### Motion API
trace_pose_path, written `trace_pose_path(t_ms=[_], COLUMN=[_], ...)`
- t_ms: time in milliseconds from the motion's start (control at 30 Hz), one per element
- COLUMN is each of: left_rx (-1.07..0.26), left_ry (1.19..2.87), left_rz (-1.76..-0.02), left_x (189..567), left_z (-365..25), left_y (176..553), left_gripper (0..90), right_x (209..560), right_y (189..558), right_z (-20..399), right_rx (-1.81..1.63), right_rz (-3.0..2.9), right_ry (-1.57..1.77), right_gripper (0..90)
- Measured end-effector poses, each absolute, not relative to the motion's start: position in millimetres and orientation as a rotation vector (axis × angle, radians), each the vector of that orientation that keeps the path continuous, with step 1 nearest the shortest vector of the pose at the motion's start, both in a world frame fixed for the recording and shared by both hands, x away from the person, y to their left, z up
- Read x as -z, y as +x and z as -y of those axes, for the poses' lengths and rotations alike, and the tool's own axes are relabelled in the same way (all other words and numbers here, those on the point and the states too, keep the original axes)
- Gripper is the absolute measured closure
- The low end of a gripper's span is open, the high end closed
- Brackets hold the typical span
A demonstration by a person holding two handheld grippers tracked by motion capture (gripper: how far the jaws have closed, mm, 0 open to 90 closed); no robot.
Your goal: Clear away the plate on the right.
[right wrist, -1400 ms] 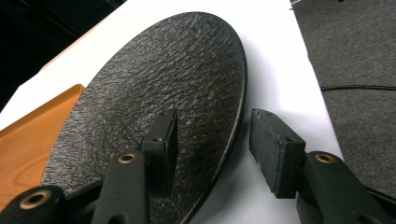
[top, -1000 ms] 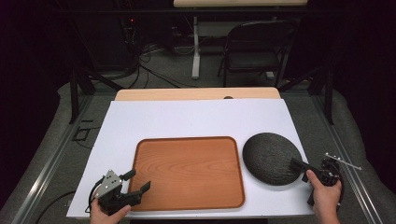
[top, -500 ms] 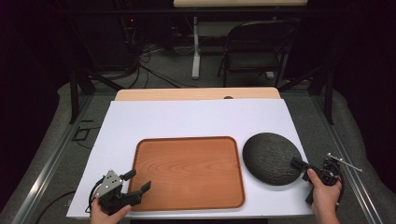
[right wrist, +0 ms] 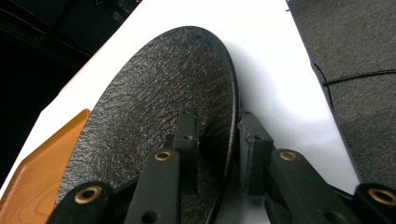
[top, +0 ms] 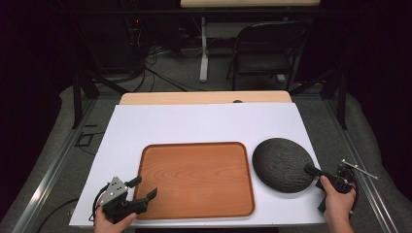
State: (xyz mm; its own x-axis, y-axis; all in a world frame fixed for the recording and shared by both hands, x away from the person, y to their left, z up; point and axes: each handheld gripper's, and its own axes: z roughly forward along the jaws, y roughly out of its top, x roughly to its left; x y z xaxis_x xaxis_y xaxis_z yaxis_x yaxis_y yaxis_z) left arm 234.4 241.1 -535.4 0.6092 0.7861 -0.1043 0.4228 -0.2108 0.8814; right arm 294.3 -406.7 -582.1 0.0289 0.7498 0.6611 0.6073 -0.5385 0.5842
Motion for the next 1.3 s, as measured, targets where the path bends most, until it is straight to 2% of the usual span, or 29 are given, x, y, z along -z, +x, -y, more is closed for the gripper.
trace_pose_path(t_ms=[433,1300], left_rx=[-0.457,-0.461], left_ry=[1.841,1.851], left_rz=[-0.975,-0.972], left_x=[535,536], left_z=[-241,-241], left_y=[235,235], left_gripper=[26.0,26.1], right_x=[579,551], right_y=[293,288], right_z=[407,399], right_rx=[-1.539,-1.553], right_rz=[-1.428,-1.47], right_ry=[2.138,2.026], right_gripper=[74.0,80.4])
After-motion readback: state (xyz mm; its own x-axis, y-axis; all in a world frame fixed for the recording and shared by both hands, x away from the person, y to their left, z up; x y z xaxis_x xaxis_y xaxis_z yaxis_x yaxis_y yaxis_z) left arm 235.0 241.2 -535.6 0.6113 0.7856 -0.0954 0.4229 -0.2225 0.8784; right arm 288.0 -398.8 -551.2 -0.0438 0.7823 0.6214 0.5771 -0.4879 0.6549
